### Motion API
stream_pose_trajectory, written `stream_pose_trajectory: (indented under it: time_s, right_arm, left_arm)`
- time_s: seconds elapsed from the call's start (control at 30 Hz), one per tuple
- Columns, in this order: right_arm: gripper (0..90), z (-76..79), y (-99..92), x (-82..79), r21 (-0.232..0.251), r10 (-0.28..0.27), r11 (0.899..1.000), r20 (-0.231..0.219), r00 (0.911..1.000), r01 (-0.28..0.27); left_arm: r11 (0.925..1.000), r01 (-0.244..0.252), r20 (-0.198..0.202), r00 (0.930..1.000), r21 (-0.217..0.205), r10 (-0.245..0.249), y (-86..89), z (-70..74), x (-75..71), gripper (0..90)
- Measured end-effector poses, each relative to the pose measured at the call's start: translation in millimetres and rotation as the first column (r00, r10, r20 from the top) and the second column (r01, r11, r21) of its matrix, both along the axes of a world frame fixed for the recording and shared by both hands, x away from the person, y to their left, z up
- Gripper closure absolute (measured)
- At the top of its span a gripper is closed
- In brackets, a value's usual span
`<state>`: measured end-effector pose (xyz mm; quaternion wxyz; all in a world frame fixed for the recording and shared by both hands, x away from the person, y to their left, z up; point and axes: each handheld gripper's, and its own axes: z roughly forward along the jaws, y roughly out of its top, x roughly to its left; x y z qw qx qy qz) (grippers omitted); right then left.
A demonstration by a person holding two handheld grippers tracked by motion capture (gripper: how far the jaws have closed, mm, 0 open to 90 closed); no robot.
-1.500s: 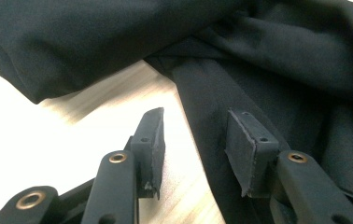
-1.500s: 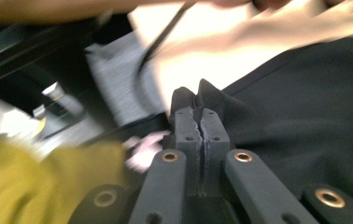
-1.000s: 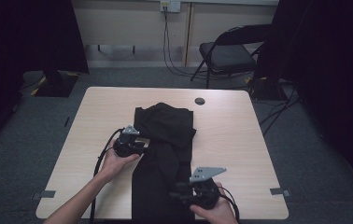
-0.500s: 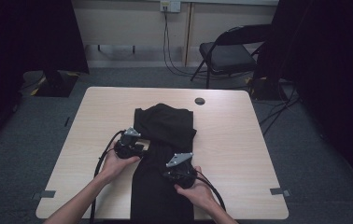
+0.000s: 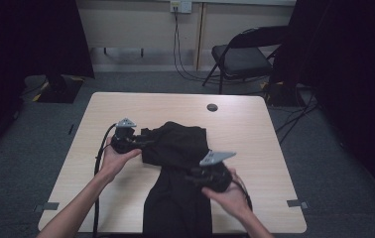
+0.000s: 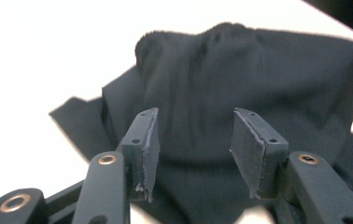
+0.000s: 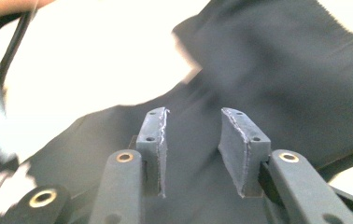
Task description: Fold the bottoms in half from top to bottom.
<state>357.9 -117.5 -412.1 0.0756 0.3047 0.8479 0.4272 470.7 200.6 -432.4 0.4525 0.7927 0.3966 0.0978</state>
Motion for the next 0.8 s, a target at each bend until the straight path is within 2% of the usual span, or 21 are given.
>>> stream_pose_trajectory:
  time_s: [0.03,0.07,0.1,0.13,0.17,0.2,0.23,0.27,0.33,0.37,0.4,0.43,0.47,0.5,0.53,0.57,0.6,0.67,0.73,0.8]
  right_arm:
    - [61.2,7.1,-4.2,13.4,0.018,-0.030,0.999,0.017,0.9994,0.029]
    - [60.7,13.5,-7.3,31.8,0.019,-0.057,0.998,0.043,0.9974,0.056]
    - [60.6,15.9,-8.5,43.2,0.013,-0.081,0.997,0.059,0.9949,0.081]
    - [59.2,16.8,-9.8,63.8,0.011,-0.125,0.992,0.063,0.9902,0.124]
    - [58.7,15.9,-10.1,76.3,0.010,-0.142,0.990,0.055,0.9884,0.141]
    - [57.6,12.4,-9.4,95.3,-0.013,-0.180,0.983,0.064,0.9816,0.181]
    - [55.7,7.8,-9.2,110.0,-0.024,-0.212,0.977,0.052,0.9759,0.214]
    - [55.6,2.2,-9.1,123.0,-0.022,-0.232,0.972,0.020,0.9724,0.233]
    - [51.0,-10.3,-7.6,141.4,-0.051,-0.278,0.959,0.000,0.9607,0.277]
    - [49.9,-15.8,-6.4,147.6,-0.069,-0.292,0.954,-0.009,0.9565,0.290]
    - [50.1,-24.1,-3.4,154.2,-0.104,-0.312,0.944,0.009,0.9499,0.312]
    - [49.7,-30.6,-1.6,158.2,-0.116,-0.322,0.940,0.019,0.9466,0.322]
    - [48.0,-37.3,-0.8,162.8,-0.099,-0.323,0.942,-0.009,0.9464,0.320]
    - [46.5,-42.4,-0.1,165.6,-0.094,-0.328,0.941,-0.023,0.9442,0.325]
    - [42.3,-50.4,1.1,168.6,-0.109,-0.339,0.936,-0.030,0.9405,0.334]
    - [40.9,-55.8,2.1,170.2,-0.108,-0.326,0.941,-0.053,0.9438,0.319]
    - [38.9,-60.3,3.6,170.0,-0.109,-0.322,0.943,-0.052,0.9454,0.315]
    - [34.6,-65.5,6.3,169.0,-0.106,-0.310,0.947,-0.067,0.9482,0.303]
    - [34.9,-68.1,7.9,168.0,-0.108,-0.308,0.948,-0.069,0.9489,0.300]
    - [34.8,-72.0,7.4,169.5,-0.092,-0.321,0.945,-0.109,0.9406,0.312]
  left_arm:
    - [1.0000,-0.001,0.009,1.0000,-0.006,0.001,-2.9,4.6,7.0,51.3]
    - [1.0000,-0.005,0.015,0.9999,-0.006,0.006,-4.9,7.3,11.4,51.0]
    - [0.9999,-0.005,0.018,0.9998,-0.009,0.005,-8.4,10.8,19.9,50.8]
    - [0.9999,-0.008,0.017,0.9998,-0.012,0.008,-10.4,11.9,25.4,50.7]
    - [0.9997,-0.020,0.026,0.9995,-0.012,0.020,-13.2,12.3,33.8,50.7]
    - [0.9994,-0.029,0.018,0.9994,-0.017,0.029,-15.0,10.7,40.7,50.7]
    - [0.9992,-0.036,0.000,0.9994,-0.020,0.036,-16.6,7.4,47.3,50.8]
    - [0.9990,-0.040,-0.020,0.9990,-0.019,0.040,-18.5,1.9,53.3,50.7]
    - [0.9991,-0.042,-0.044,0.9982,-0.009,0.042,-21.4,-7.2,59.9,50.7]
    - [0.9992,-0.038,-0.065,0.9972,-0.014,0.037,-24.7,-14.8,63.3,51.1]
    - [0.9994,-0.027,-0.094,0.9953,-0.023,0.024,-28.4,-20.4,65.2,51.6]
    - [0.9998,0.000,-0.123,0.9924,-0.018,-0.002,-33.2,-25.6,66.0,51.7]
    - [0.9997,0.005,-0.126,0.9920,0.026,-0.002,-38.0,-28.7,65.7,53.8]
    - [0.9946,-0.005,-0.108,0.9940,0.103,0.016,-45.7,-33.6,63.5,55.6]
    - [0.9943,0.021,-0.112,0.9936,0.104,-0.009,-48.4,-37.6,62.1,58.7]
    - [0.9934,0.030,-0.110,0.9938,0.111,-0.018,-51.4,-42.2,60.4,59.8]
    - [0.9903,0.047,-0.105,0.9939,0.131,-0.034,-50.7,-43.3,59.7,59.6]
    - [0.9948,0.043,-0.120,0.9923,0.093,-0.031,-45.3,-46.8,60.5,60.0]
    - [0.9967,0.035,-0.143,0.9895,0.072,-0.025,-41.7,-49.6,62.1,59.5]
    - [0.9985,0.020,-0.160,0.9871,0.051,-0.012,-40.4,-50.8,62.6,56.3]
